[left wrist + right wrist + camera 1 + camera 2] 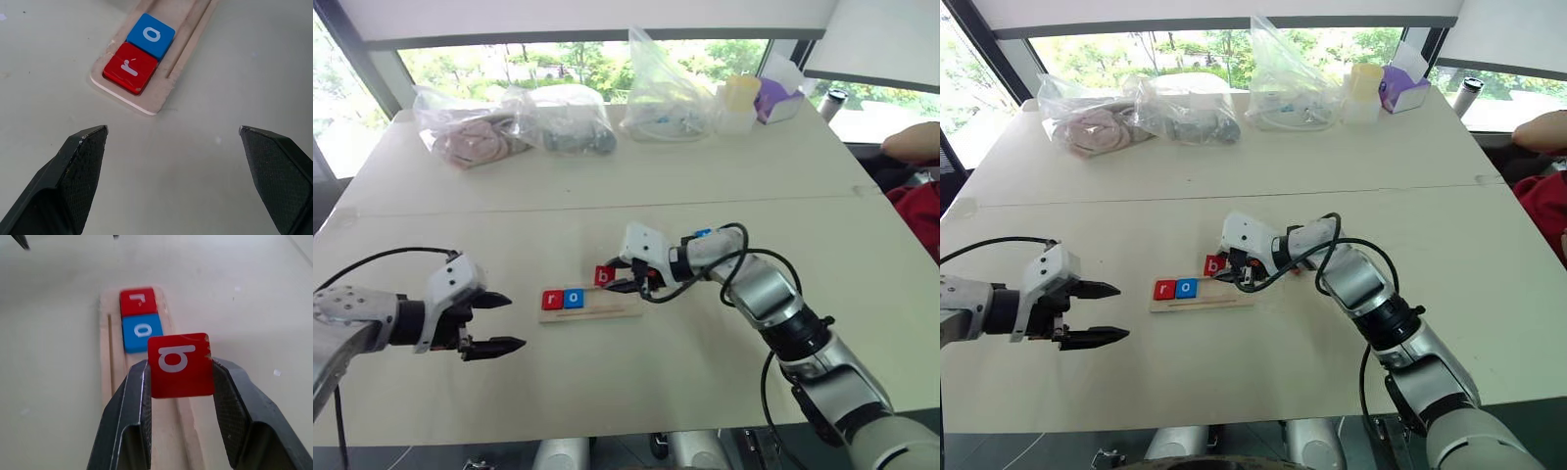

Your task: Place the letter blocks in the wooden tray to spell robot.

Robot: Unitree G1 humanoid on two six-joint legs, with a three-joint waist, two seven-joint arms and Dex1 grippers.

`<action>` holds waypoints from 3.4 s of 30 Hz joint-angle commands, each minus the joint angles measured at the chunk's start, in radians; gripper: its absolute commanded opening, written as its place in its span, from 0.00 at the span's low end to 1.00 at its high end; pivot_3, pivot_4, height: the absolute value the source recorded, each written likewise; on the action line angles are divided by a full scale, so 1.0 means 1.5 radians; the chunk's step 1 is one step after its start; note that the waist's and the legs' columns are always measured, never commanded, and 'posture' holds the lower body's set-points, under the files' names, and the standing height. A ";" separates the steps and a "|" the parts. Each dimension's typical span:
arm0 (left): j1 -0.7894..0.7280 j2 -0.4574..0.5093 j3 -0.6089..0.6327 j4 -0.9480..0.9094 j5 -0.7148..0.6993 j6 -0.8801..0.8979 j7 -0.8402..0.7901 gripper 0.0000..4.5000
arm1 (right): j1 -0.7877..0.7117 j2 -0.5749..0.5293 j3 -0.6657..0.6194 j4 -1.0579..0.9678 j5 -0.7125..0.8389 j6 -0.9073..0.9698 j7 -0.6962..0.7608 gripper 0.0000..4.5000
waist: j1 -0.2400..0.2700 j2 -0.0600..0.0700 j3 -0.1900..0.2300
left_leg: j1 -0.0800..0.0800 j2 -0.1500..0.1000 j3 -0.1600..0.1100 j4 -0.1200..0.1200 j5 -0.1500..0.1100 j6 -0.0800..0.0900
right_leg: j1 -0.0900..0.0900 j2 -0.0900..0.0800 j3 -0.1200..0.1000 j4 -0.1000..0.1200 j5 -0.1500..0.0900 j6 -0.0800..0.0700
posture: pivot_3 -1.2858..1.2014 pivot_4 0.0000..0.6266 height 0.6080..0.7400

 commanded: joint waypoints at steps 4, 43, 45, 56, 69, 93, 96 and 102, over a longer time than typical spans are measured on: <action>0.013 -0.035 0.032 -0.053 -0.024 0.028 0.055 1.00 | -0.023 0.028 0.026 0.029 -0.011 -0.018 0.015 0.25 | -0.001 0.000 0.000 | 0.000 0.000 0.000 0.000 0.000 0.000 | 0.000 0.001 0.000 0.001 0.000 0.000 | 0.52 0.24 1.00; -0.124 -0.120 0.022 -0.066 -0.130 0.061 0.134 1.00 | 0.026 -0.014 -0.235 -0.135 0.063 0.191 -0.106 1.00 | 0.004 -0.001 -0.001 | 0.000 0.000 -0.001 0.000 0.000 0.000 | 0.000 0.001 0.000 0.000 0.002 0.001 | 0.52 0.24 1.00; -0.146 -0.126 0.004 -0.069 -0.136 0.071 0.144 1.00 | 0.060 -0.017 -0.263 -0.198 0.059 0.274 -0.162 1.00 | 0.000 -0.001 -0.001 | 0.000 0.000 -0.001 0.000 0.000 0.000 | 0.001 0.001 0.001 0.000 0.002 0.002 | 0.52 0.24 1.00; -0.231 -0.130 -0.082 -0.009 -0.105 0.056 0.125 1.00 | 0.220 0.047 -0.267 -0.380 0.036 0.483 -0.389 1.00 | -0.003 -0.001 -0.001 | 0.001 0.000 0.000 0.000 0.000 0.000 | -0.002 0.004 0.002 0.004 0.000 0.001 | 0.52 0.24 1.00; -0.243 -0.130 -0.095 -0.001 -0.086 0.052 0.117 1.00 | 0.221 0.038 -0.223 -0.273 0.030 0.401 -0.445 0.57 | -0.003 -0.001 -0.001 | 0.001 0.000 0.001 0.001 0.000 0.000 | -0.002 0.004 0.004 0.004 0.000 0.001 | 0.52 0.24 1.00; -0.359 -0.156 -0.209 0.123 -0.002 -0.015 0.018 1.00 | 0.283 0.344 -0.376 -0.476 -0.043 0.696 -0.682 0.57 | -0.005 -0.001 -0.001 | 0.001 0.000 0.000 0.001 0.000 0.000 | -0.003 0.004 0.004 0.004 0.000 0.001 | 0.52 0.24 1.00; -0.364 -0.160 -0.211 0.125 0.003 -0.014 0.014 1.00 | 0.249 0.321 -0.390 -0.488 -0.056 0.696 -0.696 0.94 | -0.012 -0.001 -0.001 | 0.001 0.000 0.000 0.000 0.000 0.000 | -0.003 0.005 0.004 0.004 0.000 0.001 | 0.52 0.24 1.00; -0.349 -0.131 -0.188 0.102 -0.012 -0.002 -0.019 1.00 | 0.130 0.166 -0.472 -0.515 0.028 0.696 -0.562 0.99 | -0.018 -0.001 -0.001 | 0.000 0.000 0.000 0.000 0.000 0.000 | -0.003 0.004 0.004 0.004 0.000 0.001 | 0.52 0.24 1.00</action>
